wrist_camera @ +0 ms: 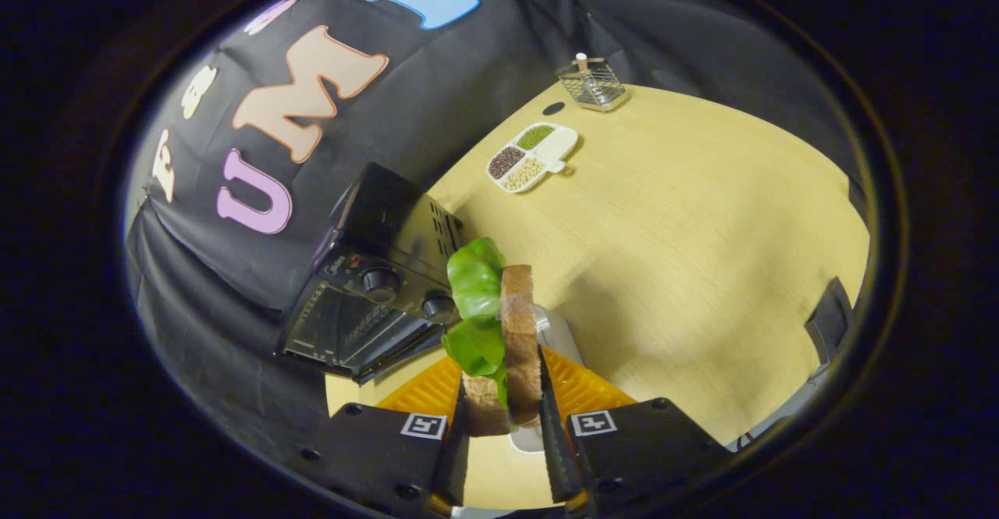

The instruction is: Open the toaster oven, put the food inside, and close the toaster oven door.

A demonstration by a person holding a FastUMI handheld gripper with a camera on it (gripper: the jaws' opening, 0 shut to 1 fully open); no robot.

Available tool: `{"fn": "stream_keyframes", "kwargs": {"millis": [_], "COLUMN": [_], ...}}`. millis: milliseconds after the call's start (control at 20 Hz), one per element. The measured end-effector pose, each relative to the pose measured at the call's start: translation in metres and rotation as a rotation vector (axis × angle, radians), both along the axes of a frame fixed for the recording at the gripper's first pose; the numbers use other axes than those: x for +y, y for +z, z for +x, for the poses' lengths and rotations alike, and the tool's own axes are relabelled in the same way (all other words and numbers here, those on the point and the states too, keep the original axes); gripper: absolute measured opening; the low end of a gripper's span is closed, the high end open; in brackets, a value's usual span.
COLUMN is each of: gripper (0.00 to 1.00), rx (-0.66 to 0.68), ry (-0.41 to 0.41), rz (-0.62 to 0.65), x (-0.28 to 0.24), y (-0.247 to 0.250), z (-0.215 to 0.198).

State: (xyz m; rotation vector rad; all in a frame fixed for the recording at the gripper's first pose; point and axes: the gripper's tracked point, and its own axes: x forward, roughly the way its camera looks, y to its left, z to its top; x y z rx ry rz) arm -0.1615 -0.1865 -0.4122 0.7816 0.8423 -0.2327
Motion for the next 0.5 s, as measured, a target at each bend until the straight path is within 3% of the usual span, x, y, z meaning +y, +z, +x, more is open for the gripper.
{"fn": "stream_keyframes", "kwargs": {"millis": [200, 500], "gripper": [0.43, 0.43], "rx": [-0.027, -0.084], "ry": [-0.014, -0.042], "rz": [0.039, 0.237], "x": [0.011, 0.068], "y": [0.014, 0.035], "z": [0.0, 0.017]}}
